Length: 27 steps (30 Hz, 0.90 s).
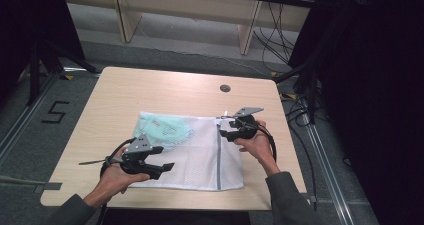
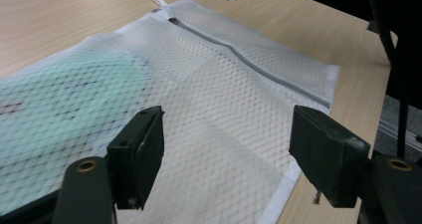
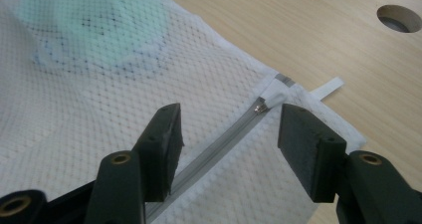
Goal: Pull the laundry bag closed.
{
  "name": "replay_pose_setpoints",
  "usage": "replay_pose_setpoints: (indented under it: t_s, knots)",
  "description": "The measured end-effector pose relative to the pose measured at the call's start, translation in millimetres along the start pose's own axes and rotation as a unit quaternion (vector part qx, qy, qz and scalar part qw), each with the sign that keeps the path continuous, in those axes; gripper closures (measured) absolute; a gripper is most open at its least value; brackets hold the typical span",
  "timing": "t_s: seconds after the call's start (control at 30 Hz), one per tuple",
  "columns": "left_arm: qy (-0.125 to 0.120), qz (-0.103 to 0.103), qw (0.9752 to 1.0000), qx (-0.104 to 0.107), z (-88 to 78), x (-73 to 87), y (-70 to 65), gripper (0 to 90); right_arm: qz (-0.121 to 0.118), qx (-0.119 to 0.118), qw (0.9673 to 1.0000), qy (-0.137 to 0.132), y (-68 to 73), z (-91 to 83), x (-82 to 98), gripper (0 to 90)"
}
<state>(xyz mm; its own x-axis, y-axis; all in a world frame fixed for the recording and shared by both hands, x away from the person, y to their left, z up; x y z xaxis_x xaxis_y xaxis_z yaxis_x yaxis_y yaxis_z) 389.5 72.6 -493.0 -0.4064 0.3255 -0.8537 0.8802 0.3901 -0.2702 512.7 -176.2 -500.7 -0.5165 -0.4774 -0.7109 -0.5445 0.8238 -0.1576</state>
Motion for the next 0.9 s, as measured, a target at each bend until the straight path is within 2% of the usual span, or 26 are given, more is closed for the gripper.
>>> replay_pose_setpoints:
  t_s: [0.03,0.07,0.1,0.13,0.17,0.23,0.27,0.3,0.33,0.37,0.4,0.43,0.5,0.53,0.57,0.6,0.63,0.67,0.7,0.73,0.77,0.8,0.83,0.87,0.9]
  knots:
    - [-0.007,-0.01,0.9999,0.0,-1.7,0.3,0.1,27.7,-0.007,0.005,0.9997,-0.023,-0.5,0.2,-1.3,42.3]
    - [-0.008,-0.01,0.9999,-0.001,-3.7,0.4,1.2,26.2,-0.001,0.002,0.9998,-0.022,2.1,-2.6,0.7,42.0]
    - [-0.01,-0.016,0.9998,-0.006,-6.8,1.3,2.7,25.5,0.001,-0.002,1.0,0.0,2.9,-7.8,4.1,41.7]
    - [-0.012,-0.021,0.9997,-0.011,-8.9,1.9,3.6,24.5,-0.001,0.001,0.9998,-0.019,3.9,-8.1,4.6,41.2]
    - [-0.016,-0.023,0.9996,-0.011,-11.0,1.9,4.6,23.4,-0.008,0.003,0.9996,-0.027,2.3,-9.8,5.0,40.6]
    - [-0.023,-0.017,0.9995,-0.01,-15.2,1.1,6.7,23.0,-0.003,0.004,0.9995,-0.032,3.0,-13.5,7.7,40.1]
    - [-0.022,-0.019,0.9994,-0.016,-17.8,1.9,7.8,22.5,-0.007,0.003,0.9997,-0.025,2.3,-16.9,10.5,39.5]
    - [-0.022,-0.02,0.9994,-0.016,-19.7,2.2,8.4,22.5,0.001,0.005,0.9995,-0.031,3.2,-17.6,11.7,39.4]
    - [-0.022,-0.02,0.9993,-0.021,-20.9,2.5,9.0,22.6,0.012,0.002,0.9996,-0.025,5.1,-20.1,14.6,39.4]
    - [-0.024,-0.023,0.9993,-0.02,-22.4,3.0,9.1,22.5,0.004,-0.001,0.9999,-0.016,4.2,-22.8,17.1,39.4]
    - [-0.026,-0.023,0.9991,-0.023,-23.7,2.8,8.9,22.5,0.004,0.004,0.9994,-0.034,3.7,-21.9,17.5,39.4]
    - [-0.028,-0.019,0.9992,-0.022,-25.5,2.0,9.0,22.6,-0.005,0.001,0.9997,-0.023,2.9,-25.5,20.4,39.2]
    - [-0.032,-0.016,0.999,-0.026,-29.6,1.6,10.0,22.6,-0.005,0.002,0.9995,-0.03,3.3,-27.6,22.6,38.7]
    - [-0.036,-0.017,0.9988,-0.03,-31.2,1.6,10.7,22.7,0.004,0.0,0.9997,-0.024,5.4,-31.3,25.0,38.3]
    - [-0.034,-0.018,0.9988,-0.03,-33.3,2.4,11.6,22.7,0.0,0.001,0.9995,-0.032,4.3,-32.7,25.0,37.9]
    - [-0.035,-0.022,0.9985,-0.035,-35.0,2.8,11.9,22.7,0.009,-0.002,0.9997,-0.023,5.8,-36.6,27.9,37.7]
    - [-0.037,-0.02,0.9984,-0.037,-36.5,3.0,12.9,22.7,0.013,-0.002,0.9996,-0.025,6.7,-38.9,29.8,37.5]
    - [-0.039,-0.02,0.9983,-0.038,-37.5,3.1,13.2,22.8,0.013,-0.002,0.9996,-0.026,5.6,-41.1,31.4,37.4]
    - [-0.037,-0.022,0.9982,-0.041,-38.9,4.0,13.3,22.8,0.002,0.002,0.9993,-0.036,3.2,-41.9,33.0,37.4]
    - [-0.038,-0.02,0.9983,-0.039,-39.5,4.2,13.3,22.9,0.003,0.002,0.9995,-0.031,2.6,-44.8,36.0,37.2]
    - [-0.037,-0.019,0.9982,-0.043,-41.1,5.1,13.3,22.9,0.007,0.002,0.9994,-0.034,2.8,-46.3,37.8,36.9]
    - [-0.037,-0.022,0.9981,-0.044,-41.8,5.8,12.5,22.9,0.023,-0.002,0.9995,-0.023,6.0,-50.3,43.0,36.5]
    - [-0.036,-0.021,0.9982,-0.043,-42.5,6.6,12.1,23.0,0.017,0.002,0.9995,-0.028,4.3,-51.6,45.0,36.2]
    - [-0.037,-0.022,0.9981,-0.044,-43.1,7.2,11.7,23.0,0.026,0.003,0.9993,-0.026,5.3,-54.3,47.9,36.1]
    - [-0.036,-0.023,0.9979,-0.047,-43.9,8.1,11.6,23.0,0.018,0.002,0.9995,-0.027,3.7,-56.4,50.5,35.8]
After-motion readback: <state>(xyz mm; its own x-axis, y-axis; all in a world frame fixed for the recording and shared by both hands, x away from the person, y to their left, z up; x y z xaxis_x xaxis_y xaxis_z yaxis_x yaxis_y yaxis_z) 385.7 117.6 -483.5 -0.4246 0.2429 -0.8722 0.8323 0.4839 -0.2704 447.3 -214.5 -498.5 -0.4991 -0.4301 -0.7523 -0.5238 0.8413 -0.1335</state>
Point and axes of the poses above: each handheld gripper's, and its own axes: z roughly forward along the jaws, x roughly out of its underside, y roughly to its left, the point moved 8 cm from there along z, roughly forward along the jaws, and after that the axes turned 15 degrees about x, right-handed, at the moved point
